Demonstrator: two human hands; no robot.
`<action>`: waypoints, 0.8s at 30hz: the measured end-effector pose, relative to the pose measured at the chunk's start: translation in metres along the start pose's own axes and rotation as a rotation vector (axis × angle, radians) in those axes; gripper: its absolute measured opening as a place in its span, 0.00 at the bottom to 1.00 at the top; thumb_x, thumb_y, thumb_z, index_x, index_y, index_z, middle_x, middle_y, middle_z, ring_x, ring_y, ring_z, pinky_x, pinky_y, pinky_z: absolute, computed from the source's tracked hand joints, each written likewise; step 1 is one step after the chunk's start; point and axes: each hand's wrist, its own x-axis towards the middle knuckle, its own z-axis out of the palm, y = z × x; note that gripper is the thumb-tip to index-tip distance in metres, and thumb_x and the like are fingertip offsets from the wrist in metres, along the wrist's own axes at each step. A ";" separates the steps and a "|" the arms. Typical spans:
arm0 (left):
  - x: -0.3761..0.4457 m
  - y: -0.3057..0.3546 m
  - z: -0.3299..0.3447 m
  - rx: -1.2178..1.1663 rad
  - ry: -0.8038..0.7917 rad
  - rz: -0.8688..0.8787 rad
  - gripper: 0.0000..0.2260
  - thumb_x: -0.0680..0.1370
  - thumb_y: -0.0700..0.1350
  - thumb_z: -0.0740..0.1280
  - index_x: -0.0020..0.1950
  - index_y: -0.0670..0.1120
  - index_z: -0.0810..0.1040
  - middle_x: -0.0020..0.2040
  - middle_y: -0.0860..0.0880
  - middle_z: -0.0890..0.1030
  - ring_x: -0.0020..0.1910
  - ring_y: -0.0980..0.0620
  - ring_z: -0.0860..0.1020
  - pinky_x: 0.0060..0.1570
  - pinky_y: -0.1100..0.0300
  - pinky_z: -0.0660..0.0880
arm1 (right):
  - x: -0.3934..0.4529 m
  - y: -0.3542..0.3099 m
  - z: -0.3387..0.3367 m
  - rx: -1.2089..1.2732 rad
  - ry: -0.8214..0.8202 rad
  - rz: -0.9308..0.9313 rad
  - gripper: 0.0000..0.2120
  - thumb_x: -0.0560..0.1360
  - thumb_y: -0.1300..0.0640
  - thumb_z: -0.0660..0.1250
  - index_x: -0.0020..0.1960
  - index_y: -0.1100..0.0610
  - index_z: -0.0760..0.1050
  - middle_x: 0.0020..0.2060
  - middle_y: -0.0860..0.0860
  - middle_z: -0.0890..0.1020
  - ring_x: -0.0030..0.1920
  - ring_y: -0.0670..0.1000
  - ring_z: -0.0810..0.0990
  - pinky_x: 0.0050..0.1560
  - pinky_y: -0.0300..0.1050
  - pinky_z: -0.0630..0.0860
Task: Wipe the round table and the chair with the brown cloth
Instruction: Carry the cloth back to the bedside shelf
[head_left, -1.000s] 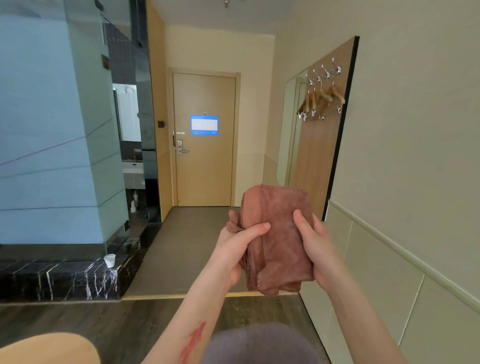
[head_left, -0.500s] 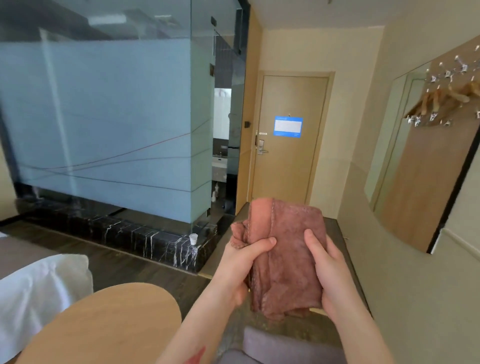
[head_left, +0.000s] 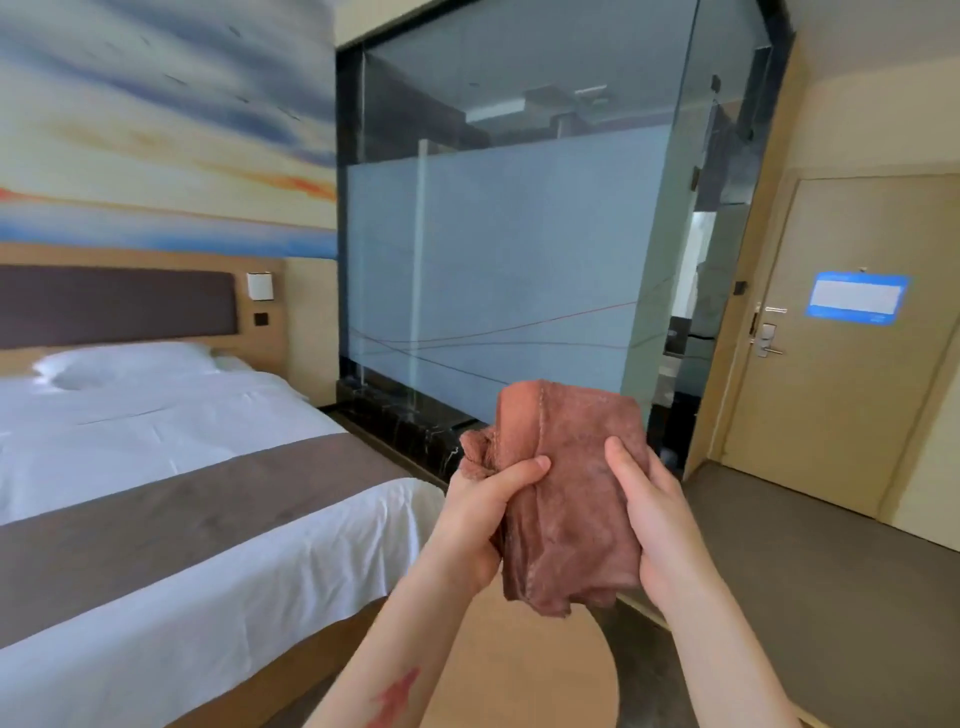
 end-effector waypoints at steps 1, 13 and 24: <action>-0.007 0.020 -0.032 0.008 0.025 0.021 0.12 0.70 0.33 0.70 0.49 0.46 0.78 0.42 0.45 0.85 0.42 0.48 0.84 0.44 0.54 0.81 | -0.007 0.004 0.037 0.007 -0.037 0.000 0.03 0.75 0.50 0.64 0.48 0.45 0.76 0.48 0.53 0.82 0.48 0.55 0.82 0.53 0.54 0.78; -0.122 0.252 -0.361 0.157 0.460 0.254 0.10 0.71 0.37 0.71 0.48 0.48 0.76 0.32 0.51 0.86 0.33 0.53 0.84 0.30 0.61 0.80 | -0.098 0.045 0.451 0.078 -0.542 0.094 0.12 0.76 0.47 0.63 0.57 0.49 0.74 0.52 0.52 0.81 0.53 0.56 0.80 0.56 0.55 0.77; -0.221 0.354 -0.577 0.103 0.989 0.409 0.12 0.68 0.39 0.74 0.49 0.46 0.78 0.45 0.43 0.85 0.45 0.43 0.83 0.41 0.52 0.81 | -0.184 0.108 0.728 0.039 -0.993 0.183 0.08 0.76 0.44 0.60 0.51 0.46 0.73 0.46 0.47 0.79 0.47 0.51 0.79 0.46 0.47 0.78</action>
